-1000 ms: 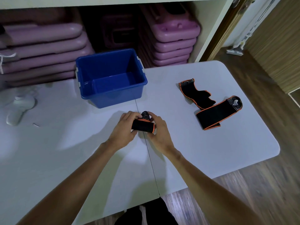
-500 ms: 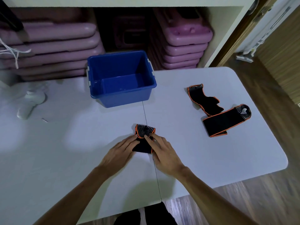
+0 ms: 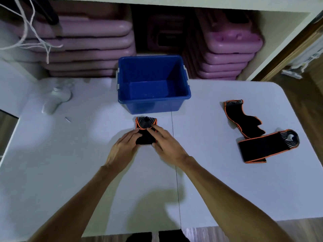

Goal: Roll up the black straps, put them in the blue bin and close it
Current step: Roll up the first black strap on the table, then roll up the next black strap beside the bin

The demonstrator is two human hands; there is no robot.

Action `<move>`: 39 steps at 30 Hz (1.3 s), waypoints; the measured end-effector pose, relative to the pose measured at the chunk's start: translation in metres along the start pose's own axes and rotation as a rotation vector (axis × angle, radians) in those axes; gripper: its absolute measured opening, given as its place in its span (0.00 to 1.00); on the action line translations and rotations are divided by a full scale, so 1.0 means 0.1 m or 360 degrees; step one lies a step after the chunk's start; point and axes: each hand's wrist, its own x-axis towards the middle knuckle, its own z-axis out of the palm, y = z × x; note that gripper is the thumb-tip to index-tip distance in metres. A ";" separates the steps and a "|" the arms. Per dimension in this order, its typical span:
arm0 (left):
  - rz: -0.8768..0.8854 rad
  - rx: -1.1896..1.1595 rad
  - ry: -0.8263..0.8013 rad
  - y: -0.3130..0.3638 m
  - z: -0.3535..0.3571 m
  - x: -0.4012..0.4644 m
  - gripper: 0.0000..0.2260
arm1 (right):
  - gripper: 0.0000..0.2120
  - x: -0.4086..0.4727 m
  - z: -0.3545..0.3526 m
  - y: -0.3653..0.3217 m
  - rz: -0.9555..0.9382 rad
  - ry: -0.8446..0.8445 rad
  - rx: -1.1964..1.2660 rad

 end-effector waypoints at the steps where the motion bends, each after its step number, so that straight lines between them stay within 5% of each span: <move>1: -0.0026 0.0014 0.0014 -0.02 -0.03 0.01 0.18 | 0.27 0.07 0.00 -0.01 -0.0006 -0.0025 -0.0002; 18: -0.0028 0.0186 0.0201 0.08 -0.04 -0.04 0.19 | 0.29 0.11 -0.17 -0.13 0.0049 0.0056 0.0137; 23: 0.0265 0.0204 0.0206 0.45 0.01 -0.04 0.15 | 0.27 -0.32 -0.35 -0.13 0.0301 0.0232 0.0184; 39: 0.0843 0.0053 -0.0403 2.38 0.87 0.78 0.14 | 0.22 -2.09 -1.42 1.02 0.1442 0.0829 0.0137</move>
